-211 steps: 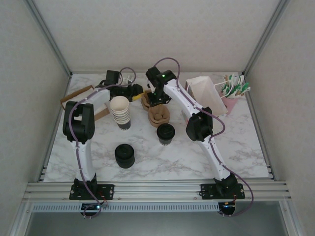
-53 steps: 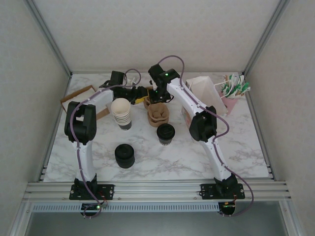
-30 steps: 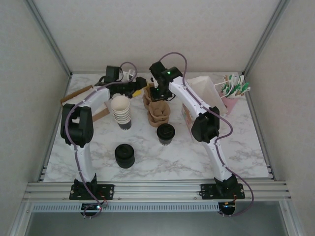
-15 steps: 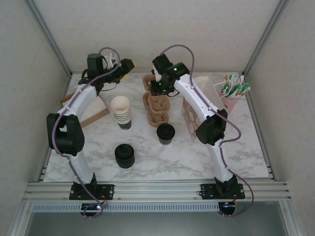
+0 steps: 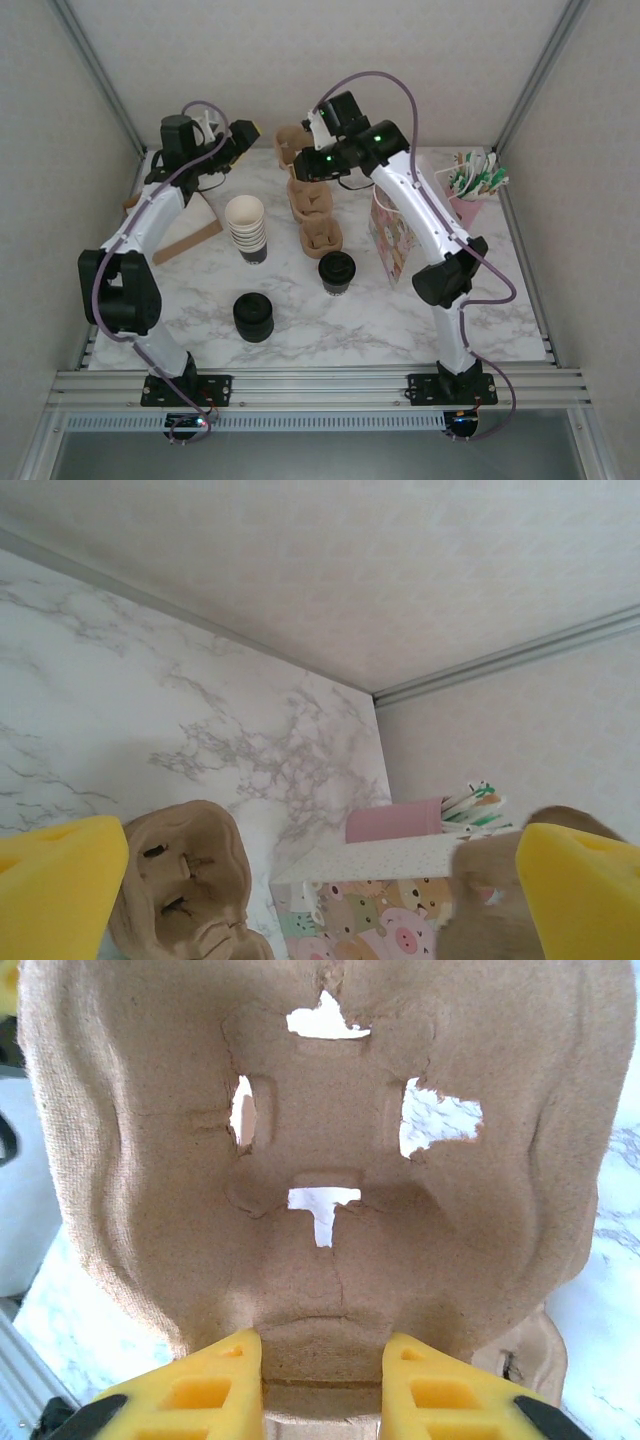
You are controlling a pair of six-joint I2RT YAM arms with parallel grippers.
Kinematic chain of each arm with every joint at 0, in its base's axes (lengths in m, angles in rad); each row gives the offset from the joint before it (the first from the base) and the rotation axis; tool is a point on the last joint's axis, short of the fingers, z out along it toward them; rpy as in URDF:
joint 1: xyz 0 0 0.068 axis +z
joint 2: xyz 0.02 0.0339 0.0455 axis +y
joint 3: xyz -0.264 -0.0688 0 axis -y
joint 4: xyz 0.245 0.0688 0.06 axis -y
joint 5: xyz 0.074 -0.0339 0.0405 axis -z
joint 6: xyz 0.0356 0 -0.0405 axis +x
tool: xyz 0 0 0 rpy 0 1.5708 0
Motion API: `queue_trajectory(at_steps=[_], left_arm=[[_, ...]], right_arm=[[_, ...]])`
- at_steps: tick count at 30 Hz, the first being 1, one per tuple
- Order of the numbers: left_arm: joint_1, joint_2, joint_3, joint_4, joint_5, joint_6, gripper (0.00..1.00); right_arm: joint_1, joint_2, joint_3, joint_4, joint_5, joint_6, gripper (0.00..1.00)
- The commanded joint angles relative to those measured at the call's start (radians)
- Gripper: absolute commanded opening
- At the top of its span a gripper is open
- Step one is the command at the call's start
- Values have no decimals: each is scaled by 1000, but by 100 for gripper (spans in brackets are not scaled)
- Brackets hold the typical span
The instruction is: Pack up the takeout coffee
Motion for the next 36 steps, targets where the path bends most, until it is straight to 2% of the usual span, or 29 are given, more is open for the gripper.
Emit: queue_trajectory(at_steps=[1, 8, 15, 25, 32, 36], left_arm=[[21, -76, -23, 40, -26, -15, 100], [23, -109, -53, 35, -23, -16, 100], [-23, -113, -34, -7, -31, 11, 100], [-167, -109, 54, -103, -62, 60, 100], [-307, -116, 138, -199, -83, 103, 97], [-388, -112, 178, -229, -85, 115, 94]], right_arm=[[6, -80, 9, 50, -68, 8, 26], [8, -176, 5, 99, -156, 39, 27], [7, -277, -4, 108, -148, 41, 27], [-44, -441, -71, -33, 137, -41, 27], [-106, -544, -110, -145, 354, -87, 27], [-155, -580, -142, -186, 425, -101, 27]])
